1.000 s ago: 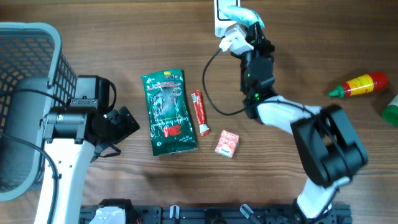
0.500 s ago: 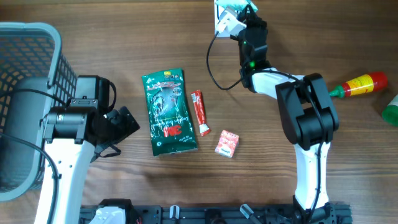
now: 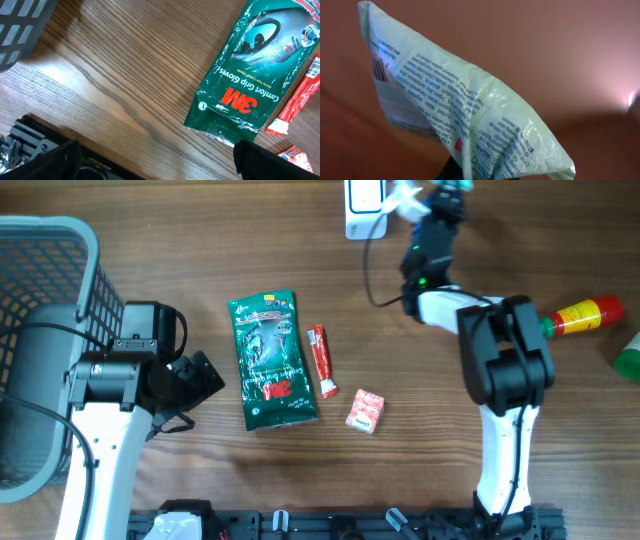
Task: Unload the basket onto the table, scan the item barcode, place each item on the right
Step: 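Carry the wipes pack to the right table edge and release it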
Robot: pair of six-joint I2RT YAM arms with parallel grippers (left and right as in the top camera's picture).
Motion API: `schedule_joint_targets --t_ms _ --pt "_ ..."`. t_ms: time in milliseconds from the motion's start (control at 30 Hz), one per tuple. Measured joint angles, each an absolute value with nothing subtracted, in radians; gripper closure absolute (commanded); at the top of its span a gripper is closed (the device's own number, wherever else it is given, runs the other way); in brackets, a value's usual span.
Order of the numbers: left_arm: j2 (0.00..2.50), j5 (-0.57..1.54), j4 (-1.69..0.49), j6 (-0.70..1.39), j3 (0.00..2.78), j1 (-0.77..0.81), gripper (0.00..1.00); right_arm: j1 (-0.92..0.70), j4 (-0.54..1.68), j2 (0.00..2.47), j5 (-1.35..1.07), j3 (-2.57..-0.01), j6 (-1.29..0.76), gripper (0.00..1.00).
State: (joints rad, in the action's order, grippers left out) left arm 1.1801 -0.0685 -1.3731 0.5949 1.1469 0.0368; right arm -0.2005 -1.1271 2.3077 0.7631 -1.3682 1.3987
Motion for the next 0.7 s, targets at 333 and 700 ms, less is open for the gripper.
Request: schedule_joint_targets --t_ms 333,700 --pt "1.180 -0.068 -1.373 0.595 1.147 0.037 0.00 0.073 -0.979 2.308 1.266 -1.370 0.940 0.95" --pt "1.180 -0.068 -1.373 0.595 1.147 0.037 0.00 0.096 -0.746 2.308 1.396 -1.371 0.634 0.37"
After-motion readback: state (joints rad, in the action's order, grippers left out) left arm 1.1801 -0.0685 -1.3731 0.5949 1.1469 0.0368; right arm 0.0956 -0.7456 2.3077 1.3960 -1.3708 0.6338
